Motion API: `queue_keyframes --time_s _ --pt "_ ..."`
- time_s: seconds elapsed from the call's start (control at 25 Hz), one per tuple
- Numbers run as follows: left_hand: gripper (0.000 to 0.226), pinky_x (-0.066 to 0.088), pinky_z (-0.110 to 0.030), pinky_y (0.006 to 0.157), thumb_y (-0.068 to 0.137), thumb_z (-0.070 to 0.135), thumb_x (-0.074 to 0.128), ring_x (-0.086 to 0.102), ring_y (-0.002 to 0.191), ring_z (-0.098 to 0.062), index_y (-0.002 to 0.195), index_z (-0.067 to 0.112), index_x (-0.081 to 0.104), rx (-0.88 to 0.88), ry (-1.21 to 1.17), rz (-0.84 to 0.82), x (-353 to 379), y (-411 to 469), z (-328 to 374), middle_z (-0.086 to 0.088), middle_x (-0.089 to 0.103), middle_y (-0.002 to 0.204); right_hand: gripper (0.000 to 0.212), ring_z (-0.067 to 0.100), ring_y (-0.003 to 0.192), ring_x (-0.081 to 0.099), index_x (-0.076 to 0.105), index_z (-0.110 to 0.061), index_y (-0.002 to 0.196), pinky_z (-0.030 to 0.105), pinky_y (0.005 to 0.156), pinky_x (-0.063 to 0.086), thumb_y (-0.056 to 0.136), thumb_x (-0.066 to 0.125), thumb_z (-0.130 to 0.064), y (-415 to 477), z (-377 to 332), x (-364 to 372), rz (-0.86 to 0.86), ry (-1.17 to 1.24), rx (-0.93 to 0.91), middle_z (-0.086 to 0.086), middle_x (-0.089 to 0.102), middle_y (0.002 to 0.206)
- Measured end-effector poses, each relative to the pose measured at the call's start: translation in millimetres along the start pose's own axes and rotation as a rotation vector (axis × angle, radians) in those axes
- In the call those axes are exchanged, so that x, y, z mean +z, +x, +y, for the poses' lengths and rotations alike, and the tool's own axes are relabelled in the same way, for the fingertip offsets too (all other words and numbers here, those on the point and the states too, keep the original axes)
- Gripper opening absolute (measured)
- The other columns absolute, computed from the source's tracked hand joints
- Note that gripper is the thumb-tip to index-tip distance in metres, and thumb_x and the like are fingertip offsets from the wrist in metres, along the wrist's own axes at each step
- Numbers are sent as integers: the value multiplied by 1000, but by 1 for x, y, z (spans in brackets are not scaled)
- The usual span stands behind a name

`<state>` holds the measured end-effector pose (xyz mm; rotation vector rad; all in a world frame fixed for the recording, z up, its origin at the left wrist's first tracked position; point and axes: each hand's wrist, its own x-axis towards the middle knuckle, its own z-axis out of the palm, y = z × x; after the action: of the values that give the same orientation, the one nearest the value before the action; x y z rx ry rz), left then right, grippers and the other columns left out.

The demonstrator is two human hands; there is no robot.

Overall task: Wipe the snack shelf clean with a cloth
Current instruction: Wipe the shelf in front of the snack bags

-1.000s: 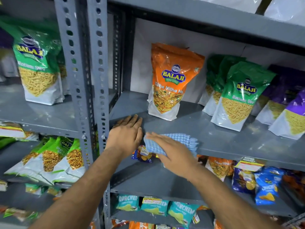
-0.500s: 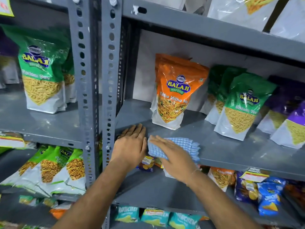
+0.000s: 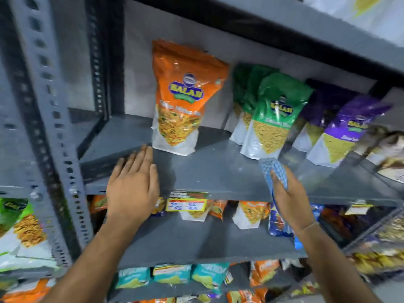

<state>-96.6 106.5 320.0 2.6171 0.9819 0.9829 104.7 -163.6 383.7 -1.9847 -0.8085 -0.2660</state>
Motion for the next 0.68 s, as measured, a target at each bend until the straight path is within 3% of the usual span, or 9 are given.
queue_keyframes --time_s 0.08,0.2,0.28,0.4,0.56,0.6,0.68 --pt "59 25 -46 128 106 36 20 33 155 -22 159 13 35 31 -80 18 8 -2 42 -5 37 165 26 -1 100 53 60 -15 127 -6 77 32 103 51 -9 21 33 -32 64 0 43 -6 61 110" --pt "59 23 -44 129 107 36 20 26 158 -17 160 14 33 205 -66 -26 42 -5 124 -1 31 168 31 10 109 58 58 -17 134 6 81 38 105 50 -22 50 80 -81 78 28 95 -3 64 117" --pt "60 20 -40 130 106 38 18 25 157 -14 160 16 34 246 -16 -89 71 -2 173 0 31 169 33 3 111 55 56 -16 136 -5 79 33 105 50 -20 70 108 -106 70 71 81 -8 61 121" --pt "66 16 -39 130 103 43 12 22 158 -14 161 17 31 206 54 -171 106 11 223 1 27 170 32 -6 106 51 56 -11 135 -10 79 28 104 50 -14 108 147 -134 67 106 40 -10 58 119" --pt "70 11 -38 131 100 47 2 9 161 -12 164 22 17 91 150 -252 119 19 233 5 16 173 32 7 113 55 57 -12 135 -7 85 30 104 50 -18 167 181 -142 0 53 -32 -5 61 125" --pt "71 10 -37 132 100 48 1 7 161 -11 165 23 14 71 154 -270 119 18 232 6 13 173 33 5 113 56 56 -12 136 -5 87 32 104 50 -17 184 184 -137 -28 43 -54 -6 61 125" --pt "72 7 -35 132 98 50 0 4 160 -9 165 26 11 55 158 -327 118 19 232 9 9 173 36 14 112 59 57 -16 135 13 92 41 100 50 -17 220 188 -116 -66 1 -60 -1 64 122"
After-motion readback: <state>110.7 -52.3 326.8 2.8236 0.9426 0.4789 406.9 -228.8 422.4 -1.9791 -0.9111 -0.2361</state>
